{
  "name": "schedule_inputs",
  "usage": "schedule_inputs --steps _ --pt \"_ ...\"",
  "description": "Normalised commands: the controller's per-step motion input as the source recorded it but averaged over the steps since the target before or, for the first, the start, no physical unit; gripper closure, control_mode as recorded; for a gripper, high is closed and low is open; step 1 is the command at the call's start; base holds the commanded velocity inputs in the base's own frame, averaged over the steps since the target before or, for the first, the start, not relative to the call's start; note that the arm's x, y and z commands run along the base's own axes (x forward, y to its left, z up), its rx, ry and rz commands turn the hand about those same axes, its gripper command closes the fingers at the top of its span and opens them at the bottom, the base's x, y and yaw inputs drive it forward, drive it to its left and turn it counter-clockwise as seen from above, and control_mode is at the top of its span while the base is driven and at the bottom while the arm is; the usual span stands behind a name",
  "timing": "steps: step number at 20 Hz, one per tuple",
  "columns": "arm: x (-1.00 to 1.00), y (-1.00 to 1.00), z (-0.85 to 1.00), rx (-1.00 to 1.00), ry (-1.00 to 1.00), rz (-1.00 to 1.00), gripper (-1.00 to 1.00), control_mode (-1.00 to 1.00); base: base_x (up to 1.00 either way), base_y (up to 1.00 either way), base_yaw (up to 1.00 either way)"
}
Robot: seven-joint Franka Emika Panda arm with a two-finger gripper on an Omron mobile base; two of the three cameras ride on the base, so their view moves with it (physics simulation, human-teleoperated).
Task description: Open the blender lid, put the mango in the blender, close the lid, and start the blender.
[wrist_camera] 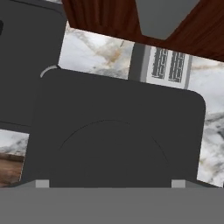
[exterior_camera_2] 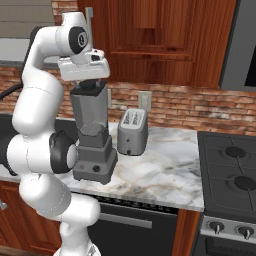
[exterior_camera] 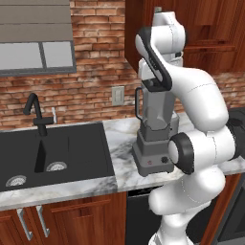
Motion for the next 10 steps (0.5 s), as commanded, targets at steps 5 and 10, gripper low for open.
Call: schedule_inputs --steps 5,10 --pt "-0.01 0.00 0.00 0.00 0.08 0.04 1.00 -1.00 0.00 0.00 0.00" --pt "-0.03 0.00 -0.05 0.01 0.10 0.01 1.00 -1.00 0.00 0.00 0.00"
